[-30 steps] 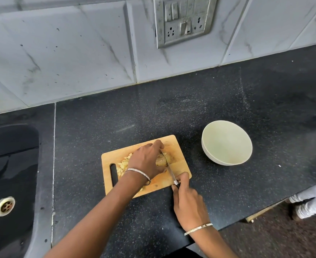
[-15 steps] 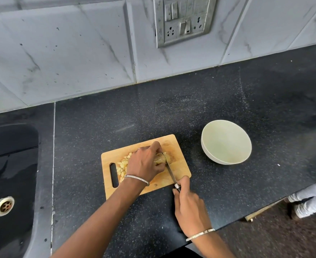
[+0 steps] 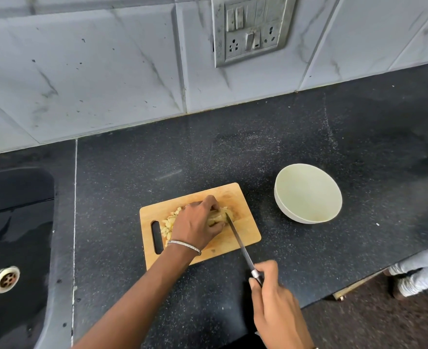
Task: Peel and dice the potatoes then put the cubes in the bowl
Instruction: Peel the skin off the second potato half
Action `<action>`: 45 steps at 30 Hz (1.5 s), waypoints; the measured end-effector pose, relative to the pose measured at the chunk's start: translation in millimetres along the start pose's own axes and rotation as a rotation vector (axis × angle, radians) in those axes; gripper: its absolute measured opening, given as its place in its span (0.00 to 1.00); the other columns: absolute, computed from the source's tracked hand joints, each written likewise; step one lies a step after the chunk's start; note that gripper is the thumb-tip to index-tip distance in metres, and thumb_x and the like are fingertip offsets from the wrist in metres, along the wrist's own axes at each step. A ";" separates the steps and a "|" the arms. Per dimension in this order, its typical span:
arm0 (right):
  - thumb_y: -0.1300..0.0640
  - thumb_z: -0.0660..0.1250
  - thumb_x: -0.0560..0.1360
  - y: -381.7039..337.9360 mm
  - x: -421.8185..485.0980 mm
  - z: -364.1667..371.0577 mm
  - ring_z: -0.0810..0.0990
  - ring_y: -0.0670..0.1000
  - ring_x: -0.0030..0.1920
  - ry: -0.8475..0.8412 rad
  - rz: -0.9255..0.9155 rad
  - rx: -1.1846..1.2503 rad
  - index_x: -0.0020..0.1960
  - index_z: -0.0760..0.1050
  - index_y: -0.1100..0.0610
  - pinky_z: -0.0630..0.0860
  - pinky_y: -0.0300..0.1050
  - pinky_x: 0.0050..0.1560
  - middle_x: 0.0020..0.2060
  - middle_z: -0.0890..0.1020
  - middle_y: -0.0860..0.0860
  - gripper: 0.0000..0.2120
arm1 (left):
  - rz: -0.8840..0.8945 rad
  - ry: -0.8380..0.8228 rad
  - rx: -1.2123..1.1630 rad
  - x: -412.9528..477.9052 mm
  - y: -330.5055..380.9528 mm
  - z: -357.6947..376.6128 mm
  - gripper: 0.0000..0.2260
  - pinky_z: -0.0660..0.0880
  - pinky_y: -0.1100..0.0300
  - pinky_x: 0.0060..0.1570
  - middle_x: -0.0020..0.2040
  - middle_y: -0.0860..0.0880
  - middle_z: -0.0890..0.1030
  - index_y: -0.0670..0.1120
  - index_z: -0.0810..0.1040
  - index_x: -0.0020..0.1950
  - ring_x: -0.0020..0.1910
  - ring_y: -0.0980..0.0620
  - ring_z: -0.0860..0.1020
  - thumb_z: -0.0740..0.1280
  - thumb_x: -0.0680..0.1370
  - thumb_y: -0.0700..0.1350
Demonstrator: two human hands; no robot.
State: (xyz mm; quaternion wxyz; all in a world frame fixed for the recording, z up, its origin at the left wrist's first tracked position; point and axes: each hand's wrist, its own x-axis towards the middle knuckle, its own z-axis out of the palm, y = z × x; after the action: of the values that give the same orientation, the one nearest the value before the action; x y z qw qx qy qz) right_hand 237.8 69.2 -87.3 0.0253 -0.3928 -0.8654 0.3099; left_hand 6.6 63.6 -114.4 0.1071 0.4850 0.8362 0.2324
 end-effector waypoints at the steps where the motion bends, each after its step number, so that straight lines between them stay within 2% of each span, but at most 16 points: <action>1: 0.51 0.56 0.82 -0.5 -2.6 -3.1 0.69 0.45 0.25 0.017 0.007 0.009 0.54 0.55 0.44 0.69 0.36 0.29 0.27 0.71 0.44 0.09 | -0.001 0.000 -0.013 0.0 -0.5 0.0 0.17 0.75 0.56 0.39 0.46 0.53 0.81 0.52 0.72 0.53 0.42 0.51 0.78 0.72 0.71 0.57; 5: 0.49 0.57 0.81 -3.3 1.2 -10.6 0.72 0.47 0.26 0.105 0.025 0.042 0.54 0.54 0.40 0.67 0.39 0.28 0.26 0.74 0.46 0.11 | -0.032 -0.012 -0.011 -2.2 3.6 0.5 0.22 0.76 0.55 0.42 0.48 0.52 0.80 0.53 0.71 0.57 0.45 0.50 0.77 0.72 0.69 0.61; 7: 0.51 0.57 0.81 -0.8 11.8 -9.1 0.76 0.50 0.29 0.132 0.037 0.028 0.55 0.56 0.42 0.65 0.39 0.27 0.27 0.75 0.46 0.09 | -0.030 0.002 0.021 -3.4 8.3 3.5 0.25 0.76 0.55 0.45 0.51 0.52 0.79 0.54 0.71 0.59 0.49 0.50 0.77 0.72 0.69 0.63; 10: 0.53 0.56 0.82 2.6 26.1 -3.0 0.79 0.53 0.34 0.117 0.071 -0.002 0.55 0.56 0.45 0.64 0.44 0.29 0.32 0.76 0.45 0.08 | -0.020 0.038 0.060 -4.0 13.4 7.8 0.21 0.73 0.56 0.49 0.52 0.50 0.80 0.54 0.73 0.60 0.53 0.49 0.76 0.70 0.71 0.60; 14: 0.52 0.55 0.82 0.4 28.5 6.9 0.80 0.55 0.39 0.065 0.087 0.020 0.55 0.56 0.46 0.67 0.50 0.34 0.37 0.79 0.47 0.07 | -0.015 0.078 0.048 -3.8 13.4 10.8 0.18 0.72 0.55 0.49 0.49 0.50 0.81 0.53 0.76 0.59 0.51 0.49 0.75 0.69 0.72 0.58; 19: 0.51 0.54 0.82 -3.8 31.4 13.0 0.79 0.54 0.39 0.044 0.052 0.020 0.54 0.53 0.44 0.67 0.50 0.35 0.35 0.77 0.46 0.08 | -0.029 0.066 0.047 -2.6 13.7 10.1 0.18 0.73 0.55 0.49 0.50 0.49 0.80 0.53 0.74 0.59 0.51 0.49 0.75 0.68 0.72 0.58; 25: 0.51 0.55 0.82 2.4 32.7 3.8 0.78 0.54 0.36 0.056 0.017 -0.005 0.55 0.56 0.46 0.68 0.49 0.34 0.31 0.72 0.44 0.06 | -0.018 0.027 0.000 -3.7 12.6 8.9 0.22 0.73 0.54 0.53 0.53 0.50 0.81 0.53 0.72 0.62 0.55 0.49 0.75 0.71 0.71 0.59; 28: 0.51 0.55 0.82 0.2 33.2 -2.5 0.76 0.52 0.32 0.103 -0.014 0.026 0.56 0.58 0.46 0.65 0.49 0.33 0.27 0.71 0.44 0.06 | -0.031 0.043 -0.078 -7.2 9.9 5.2 0.22 0.73 0.57 0.51 0.54 0.51 0.80 0.52 0.74 0.60 0.54 0.50 0.75 0.74 0.70 0.56; 32: 0.49 0.55 0.82 -6.8 33.1 -3.8 0.67 0.47 0.27 0.106 -0.077 0.047 0.57 0.58 0.43 0.64 0.49 0.31 0.25 0.68 0.43 0.07 | -0.056 0.076 -0.108 -14.1 4.9 1.0 0.17 0.72 0.59 0.48 0.53 0.52 0.81 0.52 0.75 0.58 0.52 0.51 0.77 0.73 0.71 0.53; 38: 0.51 0.55 0.83 -9.1 35.4 -1.8 0.77 0.53 0.34 0.099 -0.089 0.032 0.68 0.55 0.37 0.68 0.51 0.33 0.28 0.68 0.41 0.18 | -0.048 0.070 -0.079 -18.6 4.0 2.9 0.15 0.72 0.59 0.44 0.51 0.52 0.81 0.53 0.76 0.57 0.49 0.50 0.78 0.72 0.73 0.52; 42: 0.51 0.55 0.83 -10.0 36.0 -1.0 0.79 0.52 0.36 0.095 -0.097 0.001 0.68 0.56 0.37 0.65 0.47 0.32 0.31 0.70 0.40 0.17 | -0.058 0.070 -0.070 -19.4 3.3 4.0 0.14 0.73 0.58 0.41 0.50 0.52 0.81 0.54 0.76 0.57 0.47 0.50 0.79 0.72 0.73 0.53; 45: 0.52 0.56 0.82 -8.2 37.4 -2.5 0.78 0.54 0.34 0.106 -0.068 0.034 0.67 0.58 0.39 0.67 0.51 0.31 0.28 0.68 0.40 0.16 | -0.051 0.065 -0.079 -18.1 2.5 3.1 0.14 0.70 0.60 0.39 0.50 0.52 0.81 0.53 0.76 0.56 0.45 0.50 0.79 0.72 0.73 0.53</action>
State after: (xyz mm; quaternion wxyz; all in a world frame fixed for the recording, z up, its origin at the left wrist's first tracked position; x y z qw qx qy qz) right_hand 207.2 92.4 -88.2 0.0885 -0.3785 -0.8704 0.3022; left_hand 18.9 49.9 -116.7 0.1047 0.4511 0.8416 0.2778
